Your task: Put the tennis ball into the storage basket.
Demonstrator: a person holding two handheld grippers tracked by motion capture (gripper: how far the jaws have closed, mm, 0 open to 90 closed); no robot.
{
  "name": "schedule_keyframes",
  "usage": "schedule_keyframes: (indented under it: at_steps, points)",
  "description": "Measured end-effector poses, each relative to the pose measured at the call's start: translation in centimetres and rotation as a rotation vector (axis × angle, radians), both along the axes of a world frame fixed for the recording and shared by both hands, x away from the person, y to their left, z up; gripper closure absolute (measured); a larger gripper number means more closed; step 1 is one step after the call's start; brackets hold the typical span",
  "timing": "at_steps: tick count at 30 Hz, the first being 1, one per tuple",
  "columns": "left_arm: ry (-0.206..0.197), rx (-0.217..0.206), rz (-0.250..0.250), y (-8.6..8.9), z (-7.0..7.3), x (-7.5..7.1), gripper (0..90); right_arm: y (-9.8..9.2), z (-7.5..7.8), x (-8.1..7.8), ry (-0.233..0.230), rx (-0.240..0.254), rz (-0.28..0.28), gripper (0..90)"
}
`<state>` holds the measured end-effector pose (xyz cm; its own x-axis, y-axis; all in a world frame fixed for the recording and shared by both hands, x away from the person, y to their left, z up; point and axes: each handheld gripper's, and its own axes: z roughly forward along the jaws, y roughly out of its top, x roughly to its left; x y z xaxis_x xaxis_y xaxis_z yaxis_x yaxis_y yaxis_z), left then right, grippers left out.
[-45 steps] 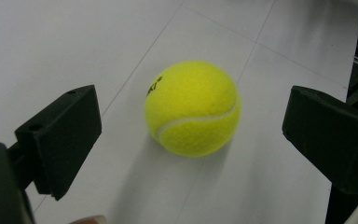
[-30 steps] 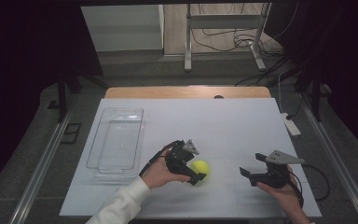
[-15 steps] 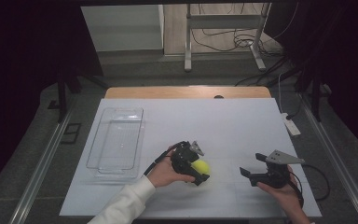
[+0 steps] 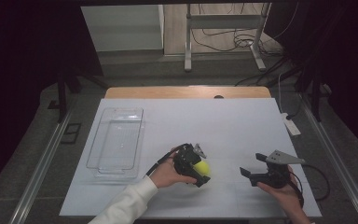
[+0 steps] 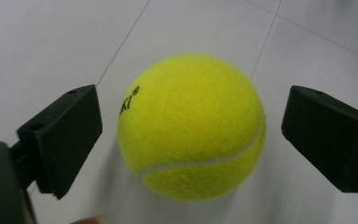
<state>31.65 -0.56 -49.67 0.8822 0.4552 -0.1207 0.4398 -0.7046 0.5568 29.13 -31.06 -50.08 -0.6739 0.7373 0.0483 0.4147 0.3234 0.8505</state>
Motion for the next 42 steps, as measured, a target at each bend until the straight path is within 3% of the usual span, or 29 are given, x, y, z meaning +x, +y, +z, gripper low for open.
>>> schedule_keyframes:
  at_steps: [9, 21, 32, 42]
  points:
    - [-0.012, 0.023, 0.001, 0.1, 0.0, 0.0, 25.0, 0.0, 0.0, 0.0, 0.000, -0.001, -0.003, 10.9]
    - [-0.027, 0.021, 0.015, 0.3, 0.3, -0.1, 26.3, -0.1, 0.0, 0.0, -0.001, -0.001, -0.004, 10.9]
    - [-0.045, -0.030, 0.023, 1.1, 1.4, -0.3, 26.3, -0.1, 0.0, 0.0, -0.002, -0.002, -0.004, 10.9]
    - [-0.062, -0.049, 0.030, 1.7, 2.1, -0.4, 26.3, -0.1, 0.0, 0.0, -0.004, -0.002, -0.004, 10.9]
